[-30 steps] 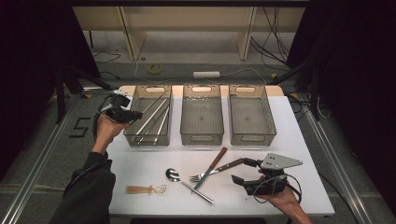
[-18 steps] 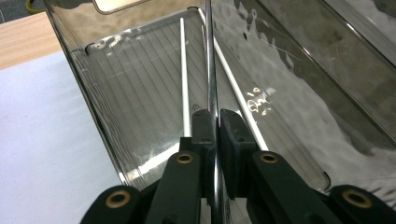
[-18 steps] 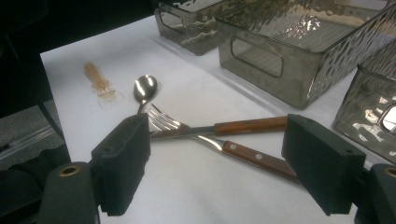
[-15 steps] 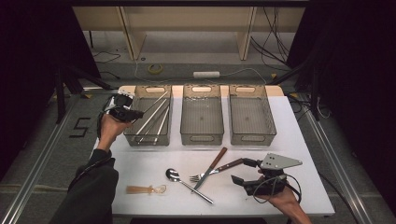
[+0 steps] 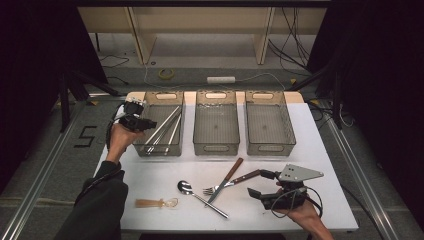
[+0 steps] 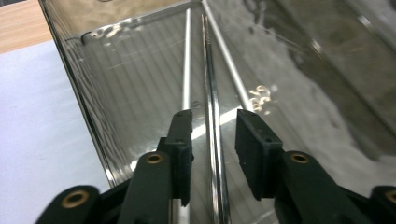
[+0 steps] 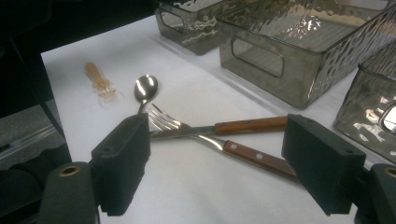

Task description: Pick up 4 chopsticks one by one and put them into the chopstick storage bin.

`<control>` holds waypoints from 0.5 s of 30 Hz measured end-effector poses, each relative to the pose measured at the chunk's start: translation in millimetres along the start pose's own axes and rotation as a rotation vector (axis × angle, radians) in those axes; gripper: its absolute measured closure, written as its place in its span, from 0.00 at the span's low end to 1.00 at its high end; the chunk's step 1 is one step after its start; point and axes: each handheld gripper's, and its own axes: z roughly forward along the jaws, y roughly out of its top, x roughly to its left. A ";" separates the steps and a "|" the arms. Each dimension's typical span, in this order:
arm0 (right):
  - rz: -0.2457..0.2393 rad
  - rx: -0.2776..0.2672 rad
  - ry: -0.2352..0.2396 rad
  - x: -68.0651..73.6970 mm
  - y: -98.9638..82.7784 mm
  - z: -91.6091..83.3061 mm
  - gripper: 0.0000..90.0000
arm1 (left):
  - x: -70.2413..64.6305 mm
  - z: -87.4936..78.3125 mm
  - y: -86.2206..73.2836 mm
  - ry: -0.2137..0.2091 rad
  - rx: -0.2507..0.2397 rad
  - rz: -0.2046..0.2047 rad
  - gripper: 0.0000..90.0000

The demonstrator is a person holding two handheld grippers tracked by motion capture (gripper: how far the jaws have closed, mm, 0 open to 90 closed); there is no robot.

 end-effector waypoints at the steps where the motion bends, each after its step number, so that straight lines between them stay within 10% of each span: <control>1: 0.000 0.001 0.000 0.1 0.1 -0.2 0.27 | -1.8 -2.3 -0.8 -0.007 0.003 0.003 0.66; 15: -0.005 -0.001 0.000 2.8 1.2 -0.1 0.27 | -33.7 -40.8 -30.2 -0.086 0.005 0.081 0.42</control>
